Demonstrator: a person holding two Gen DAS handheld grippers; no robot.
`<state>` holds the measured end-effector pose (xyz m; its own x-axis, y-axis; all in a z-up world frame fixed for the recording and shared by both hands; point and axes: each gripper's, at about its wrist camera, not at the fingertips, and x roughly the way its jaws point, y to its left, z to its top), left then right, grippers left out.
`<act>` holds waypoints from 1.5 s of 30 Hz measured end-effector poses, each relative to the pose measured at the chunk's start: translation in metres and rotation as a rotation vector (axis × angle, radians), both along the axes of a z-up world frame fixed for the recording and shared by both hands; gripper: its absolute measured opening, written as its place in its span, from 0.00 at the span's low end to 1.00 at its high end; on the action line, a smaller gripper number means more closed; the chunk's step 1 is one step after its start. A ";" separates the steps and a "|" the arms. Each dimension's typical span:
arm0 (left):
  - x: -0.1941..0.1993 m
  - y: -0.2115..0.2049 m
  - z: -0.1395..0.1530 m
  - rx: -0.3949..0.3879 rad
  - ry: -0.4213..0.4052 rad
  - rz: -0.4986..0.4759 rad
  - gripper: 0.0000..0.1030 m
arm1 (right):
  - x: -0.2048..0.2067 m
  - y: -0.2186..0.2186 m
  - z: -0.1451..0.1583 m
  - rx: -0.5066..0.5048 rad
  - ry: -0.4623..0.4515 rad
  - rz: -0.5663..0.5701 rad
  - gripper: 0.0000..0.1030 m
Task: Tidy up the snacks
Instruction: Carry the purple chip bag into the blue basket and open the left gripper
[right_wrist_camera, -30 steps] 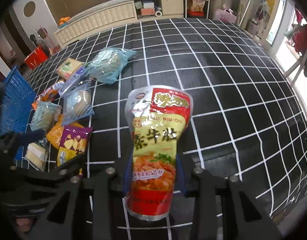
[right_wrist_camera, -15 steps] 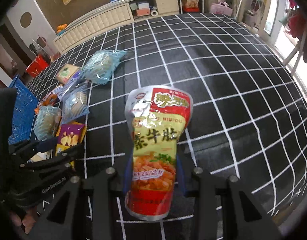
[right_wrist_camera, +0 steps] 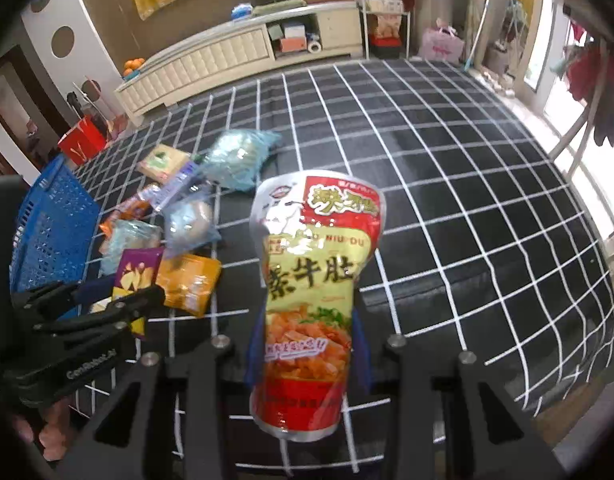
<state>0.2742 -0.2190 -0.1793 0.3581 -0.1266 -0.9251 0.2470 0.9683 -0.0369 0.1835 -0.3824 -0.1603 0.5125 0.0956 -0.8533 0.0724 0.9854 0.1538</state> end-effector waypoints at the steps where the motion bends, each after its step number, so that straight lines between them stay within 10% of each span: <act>1: -0.004 0.006 0.007 -0.004 -0.011 0.004 0.44 | -0.001 0.003 0.004 0.001 -0.006 0.004 0.41; 24: -0.041 0.227 0.119 -0.023 -0.228 0.255 0.44 | 0.014 0.199 0.087 0.022 -0.165 0.327 0.41; 45: -0.001 0.298 0.062 -0.013 -0.072 0.310 0.45 | 0.042 0.278 0.058 0.018 -0.095 0.445 0.41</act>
<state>0.2729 0.0788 -0.1171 0.4460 -0.0131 -0.8950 -0.0573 0.9974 -0.0432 0.2251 -0.1049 -0.1019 0.4940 0.3389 -0.8007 -0.3729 0.9145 0.1570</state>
